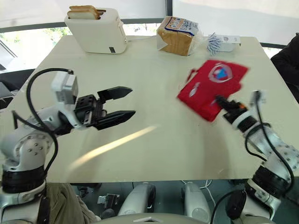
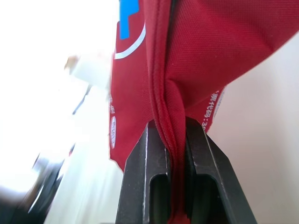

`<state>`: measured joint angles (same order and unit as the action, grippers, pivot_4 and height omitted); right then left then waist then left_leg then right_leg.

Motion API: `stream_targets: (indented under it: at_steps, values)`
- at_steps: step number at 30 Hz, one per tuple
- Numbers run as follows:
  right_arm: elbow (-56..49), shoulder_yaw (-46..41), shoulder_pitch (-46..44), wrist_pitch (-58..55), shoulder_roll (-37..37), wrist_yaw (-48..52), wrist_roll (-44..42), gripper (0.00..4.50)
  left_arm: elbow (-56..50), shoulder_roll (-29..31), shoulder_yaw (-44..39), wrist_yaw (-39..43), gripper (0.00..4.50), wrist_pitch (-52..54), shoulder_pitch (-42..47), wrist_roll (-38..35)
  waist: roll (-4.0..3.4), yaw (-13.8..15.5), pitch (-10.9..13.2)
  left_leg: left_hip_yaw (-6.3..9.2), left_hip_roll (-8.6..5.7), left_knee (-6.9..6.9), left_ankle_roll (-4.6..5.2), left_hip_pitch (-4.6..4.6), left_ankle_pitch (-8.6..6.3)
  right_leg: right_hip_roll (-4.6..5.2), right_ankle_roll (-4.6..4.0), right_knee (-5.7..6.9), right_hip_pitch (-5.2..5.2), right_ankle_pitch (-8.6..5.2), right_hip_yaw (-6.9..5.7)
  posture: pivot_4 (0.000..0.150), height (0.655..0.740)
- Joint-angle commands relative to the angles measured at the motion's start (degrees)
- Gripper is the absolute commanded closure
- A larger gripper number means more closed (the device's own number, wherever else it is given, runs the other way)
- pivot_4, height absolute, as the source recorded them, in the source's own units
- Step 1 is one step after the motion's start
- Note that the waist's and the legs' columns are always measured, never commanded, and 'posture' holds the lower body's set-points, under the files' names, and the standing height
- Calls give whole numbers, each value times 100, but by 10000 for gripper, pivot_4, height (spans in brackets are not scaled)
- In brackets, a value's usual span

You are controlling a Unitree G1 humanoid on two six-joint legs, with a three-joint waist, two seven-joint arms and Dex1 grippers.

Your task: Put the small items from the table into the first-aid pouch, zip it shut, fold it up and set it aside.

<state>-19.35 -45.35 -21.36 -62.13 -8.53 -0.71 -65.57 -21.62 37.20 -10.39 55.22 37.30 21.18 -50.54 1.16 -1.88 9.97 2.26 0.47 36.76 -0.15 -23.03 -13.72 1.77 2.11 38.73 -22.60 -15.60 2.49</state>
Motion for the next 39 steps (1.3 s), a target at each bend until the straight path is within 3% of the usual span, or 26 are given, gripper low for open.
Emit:
stream_targets:
  at_steps: [1,10,17,20,22,24,25,26,27,30,33,36,39]
  values:
    - [-210,-27,-94,1100,258,-321,132,44639,131,-246,244,-257,0,-158,430,210,0,-46,0,-3,2,-2,0,1,0,-4,0,0,-1,0,3,1500,7400]
    - [1899,422,-1025,3324,844,-1075,1513,44639,570,-411,649,-245,0,-224,1224,679,-7,-121,2,-32,9,-20,-2,15,1,-18,-3,7,-15,1,34,1500,7400]
    - [2271,777,-859,3910,1187,-1371,1858,44639,475,-440,684,-276,0,-228,1200,811,-10,-80,4,-27,11,-18,-2,16,1,-9,-3,9,-16,2,45,1500,7400]
    - [1748,957,-377,3709,1105,-1316,1766,33396,394,-439,660,-243,0,-194,1145,752,-10,-55,3,-27,11,-16,-1,17,1,-11,-3,8,-14,2,38,1500,7400]
    - [1019,1073,148,3301,881,-1265,1485,23065,411,-429,647,-224,0,-219,1084,772,-11,-44,4,-27,12,-18,-1,14,1,-11,-4,7,-14,1,32,1500,7400]
    - [184,1239,723,2782,467,-1070,1112,11423,457,-422,637,-187,0,-264,1032,798,-15,-34,4,-23,15,-21,-1,8,1,-2,-4,4,-15,1,30,1500,7400]
    - [-193,1291,975,2592,221,-963,965,9064,478,-433,619,-191,0,-259,1010,778,-18,-34,6,-23,13,-21,-1,8,1,1,-4,4,-15,0,30,1500,7400]
    - [-568,1365,1248,2416,-132,-750,932,3628,512,-466,581,-236,0,-231,989,739,-24,-29,9,-22,13,-19,-1,7,1,2,-3,4,-15,1,35,1500,7400]
    - [-889,1470,1493,2337,-506,-474,989,1728,544,-495,548,-297,0,-201,963,715,-24,-34,9,-22,9,-18,0,8,0,9,-1,3,-15,0,37,1500,7400]
    - [-1513,1808,1976,2297,-1475,160,1384,1728,655,-616,415,-623,0,-63,864,684,-16,-79,6,-26,3,-11,2,16,0,-4,5,-4,-12,-1,52,1500,7400]
    - [-1741,2379,1830,3257,-1809,1305,2005,1728,928,-835,272,-1348,0,-149,799,1021,-11,-100,4,-28,20,-12,1,27,0,-30,25,-5,-7,-14,53,1500,7400]
    - [-1301,3189,1404,3749,-2324,2199,2849,1728,1069,-999,-44,-1847,0,35,720,897,-9,-86,8,-31,30,-12,1,22,0,-45,25,-5,-12,-15,49,1500,7400]
    - [-532,3910,813,4296,-2508,2972,3501,1728,998,-872,-149,-1725,0,179,555,765,4,-53,9,-29,34,-10,0,15,0,-46,3,-12,-12,-2,43,1500,7400]
